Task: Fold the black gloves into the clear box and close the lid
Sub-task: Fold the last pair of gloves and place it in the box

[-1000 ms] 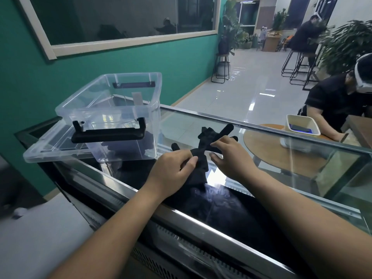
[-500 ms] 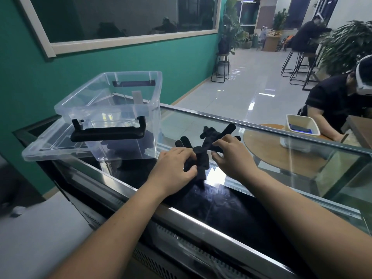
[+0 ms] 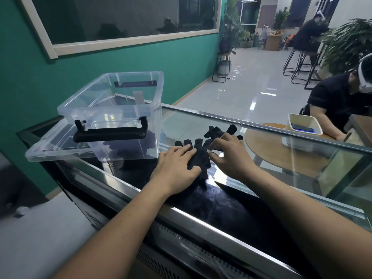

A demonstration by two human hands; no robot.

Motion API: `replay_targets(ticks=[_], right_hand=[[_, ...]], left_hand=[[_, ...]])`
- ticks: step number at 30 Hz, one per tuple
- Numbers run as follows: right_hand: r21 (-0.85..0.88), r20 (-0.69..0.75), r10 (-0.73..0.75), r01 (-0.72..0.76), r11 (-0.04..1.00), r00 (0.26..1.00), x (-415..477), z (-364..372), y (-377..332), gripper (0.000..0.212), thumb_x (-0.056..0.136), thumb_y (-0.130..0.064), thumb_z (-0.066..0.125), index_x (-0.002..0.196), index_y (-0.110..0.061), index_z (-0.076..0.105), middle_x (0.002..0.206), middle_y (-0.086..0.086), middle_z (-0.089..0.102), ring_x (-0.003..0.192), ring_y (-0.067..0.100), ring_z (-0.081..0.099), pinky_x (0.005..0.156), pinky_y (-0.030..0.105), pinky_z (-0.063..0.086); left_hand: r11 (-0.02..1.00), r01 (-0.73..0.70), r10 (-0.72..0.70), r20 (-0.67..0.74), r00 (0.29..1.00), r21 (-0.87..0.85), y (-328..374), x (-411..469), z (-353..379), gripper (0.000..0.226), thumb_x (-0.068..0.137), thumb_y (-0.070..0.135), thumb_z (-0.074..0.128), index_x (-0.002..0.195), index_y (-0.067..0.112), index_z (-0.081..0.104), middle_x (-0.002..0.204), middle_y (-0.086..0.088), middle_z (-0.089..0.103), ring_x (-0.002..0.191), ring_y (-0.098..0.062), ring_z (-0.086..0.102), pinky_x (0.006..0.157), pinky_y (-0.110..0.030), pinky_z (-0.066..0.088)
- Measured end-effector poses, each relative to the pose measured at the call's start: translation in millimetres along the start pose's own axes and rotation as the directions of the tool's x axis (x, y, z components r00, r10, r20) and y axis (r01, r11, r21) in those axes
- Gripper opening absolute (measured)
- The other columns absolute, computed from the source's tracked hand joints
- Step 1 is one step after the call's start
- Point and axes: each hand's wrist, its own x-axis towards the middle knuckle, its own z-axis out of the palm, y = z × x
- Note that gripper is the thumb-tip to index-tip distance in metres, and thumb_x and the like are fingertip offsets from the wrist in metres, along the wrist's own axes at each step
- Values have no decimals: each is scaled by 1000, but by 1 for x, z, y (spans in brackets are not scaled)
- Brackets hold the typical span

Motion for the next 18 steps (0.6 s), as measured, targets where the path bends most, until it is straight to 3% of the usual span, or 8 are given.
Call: replay_targets(ticks=[4,6,9,13,18], right_hand=[[38,140,33,-38,999,990,-1,-2,-4,31,99,-51,64,126,-39,73,123,-6,56,122,18,44,109,35,29],[89,173,21,-36,995,985,-1,-5,-5,31,98,-55,66,126,-43,72,124,-8,54,124,16,42,112,37,28],[190,191,-26,-11,982,981,-1,-9,-4,26,95,-54,71,120,-47,73,127,-10,54,127,14,42,116,42,29],[264,252,-105,36,964,962,-3,-11,-6,36,94,-48,73,129,-53,68,131,-15,53,130,13,42,117,41,30],[297,274,-91,5,955,957,-4,-11,-9,27,101,-40,49,118,-46,68,125,-12,53,126,13,41,115,40,26]], left_hand=[[1000,1,-1,-6,1000,-3,0,0,0,72,95,58,38,164,36,41,173,14,34,157,-12,23,129,-43,17],[1000,5,-5,-9,1000,-8,-1,1,0,72,94,57,39,163,36,42,172,14,35,157,-12,23,129,-42,17],[1000,7,-8,-18,1000,-9,-1,1,1,73,93,58,40,163,35,43,172,14,36,157,-12,24,128,-43,18],[1000,-1,2,-20,1000,16,-1,2,1,71,95,59,40,161,31,47,172,13,36,157,-13,25,129,-45,20],[1000,-1,1,-23,1000,10,-1,2,1,70,95,58,41,161,33,45,171,13,37,156,-13,25,128,-45,19]])
